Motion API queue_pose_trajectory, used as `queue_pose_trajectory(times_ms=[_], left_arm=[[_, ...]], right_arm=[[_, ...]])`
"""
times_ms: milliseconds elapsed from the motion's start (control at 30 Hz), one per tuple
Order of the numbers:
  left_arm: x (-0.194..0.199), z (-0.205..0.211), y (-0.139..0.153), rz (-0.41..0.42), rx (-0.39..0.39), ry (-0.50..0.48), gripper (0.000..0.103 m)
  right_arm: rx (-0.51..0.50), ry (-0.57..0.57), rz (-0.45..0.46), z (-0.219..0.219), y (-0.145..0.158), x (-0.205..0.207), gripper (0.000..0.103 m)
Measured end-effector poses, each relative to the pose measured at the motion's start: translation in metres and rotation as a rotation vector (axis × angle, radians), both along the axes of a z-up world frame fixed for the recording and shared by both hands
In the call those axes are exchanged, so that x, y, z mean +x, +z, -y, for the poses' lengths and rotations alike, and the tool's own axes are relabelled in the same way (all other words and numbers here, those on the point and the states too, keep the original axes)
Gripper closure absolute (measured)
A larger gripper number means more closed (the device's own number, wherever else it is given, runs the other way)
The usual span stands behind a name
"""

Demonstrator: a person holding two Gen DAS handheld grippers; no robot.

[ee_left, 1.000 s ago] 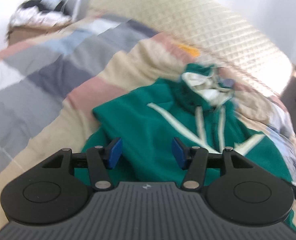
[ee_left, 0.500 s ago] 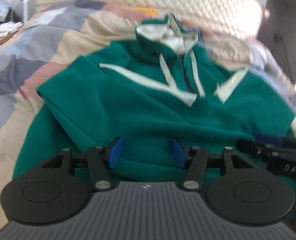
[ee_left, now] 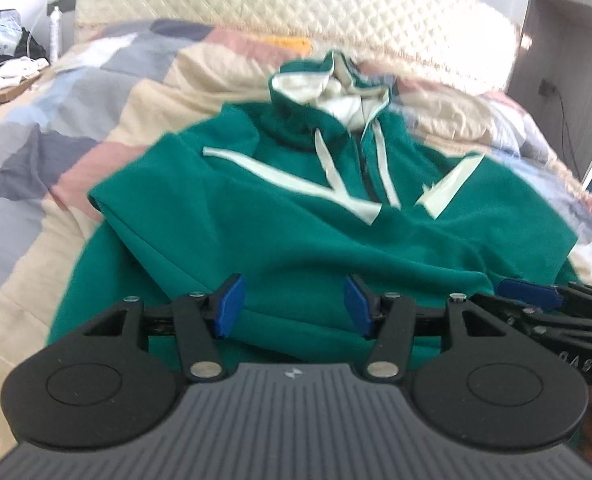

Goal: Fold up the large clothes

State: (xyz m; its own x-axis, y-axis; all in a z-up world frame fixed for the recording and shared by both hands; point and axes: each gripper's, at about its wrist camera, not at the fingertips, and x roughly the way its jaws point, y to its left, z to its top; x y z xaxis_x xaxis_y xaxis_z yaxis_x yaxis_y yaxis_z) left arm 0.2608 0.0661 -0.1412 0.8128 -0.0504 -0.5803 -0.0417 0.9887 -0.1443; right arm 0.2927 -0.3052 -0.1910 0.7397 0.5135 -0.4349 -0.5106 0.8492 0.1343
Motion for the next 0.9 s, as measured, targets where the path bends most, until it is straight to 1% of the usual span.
queue_pose_trajectory(times_ms=[133,233,333,467,567,633,700,733,767,800,833,867,900], left_arm=[[-0.021,-0.003,0.02,0.051,-0.047,0.003,0.042],[-0.034,-0.002,0.036,0.087,-0.046,0.002,0.042],[-0.037,-0.004,0.051,0.094,-0.045,0.007,0.042],[-0.027,-0.016,0.07,0.085,-0.073,0.022,0.041],[-0.006,-0.029,0.087,0.072,-0.083,0.028,0.041],[0.018,-0.041,0.095,0.045,-0.124,0.027,0.041],[0.043,-0.051,0.099,0.031,-0.155,0.049,0.041],[0.055,-0.055,0.101,0.028,-0.167,0.054,0.041],[0.071,-0.06,0.102,0.025,-0.181,0.059,0.041],[0.085,-0.063,0.102,0.023,-0.19,0.062,0.041],[0.102,-0.067,0.101,0.021,-0.199,0.059,0.04],[0.12,-0.071,0.099,0.016,-0.208,0.056,0.04],[0.141,-0.074,0.096,0.008,-0.218,0.056,0.039]], right_arm=[[0.059,-0.026,0.032,0.011,0.021,-0.013,0.052],[0.087,-0.042,0.067,0.019,0.034,-0.021,0.052],[0.124,-0.048,0.076,0.025,0.043,-0.02,0.052],[0.19,-0.086,0.05,0.032,0.057,-0.009,0.052],[0.245,-0.109,0.034,0.038,0.071,0.008,0.051],[0.258,-0.125,0.029,0.04,0.08,0.027,0.051],[0.264,-0.149,0.016,0.041,0.087,0.05,0.051],[0.267,-0.156,0.005,0.041,0.09,0.063,0.048],[0.272,-0.158,-0.006,0.041,0.091,0.074,0.039],[0.277,-0.156,-0.016,0.041,0.092,0.089,0.034],[0.277,-0.153,-0.016,0.04,0.092,0.099,0.022],[0.271,-0.152,-0.014,0.038,0.091,0.113,0.017],[0.26,-0.153,-0.017,0.036,0.089,0.131,0.018]])
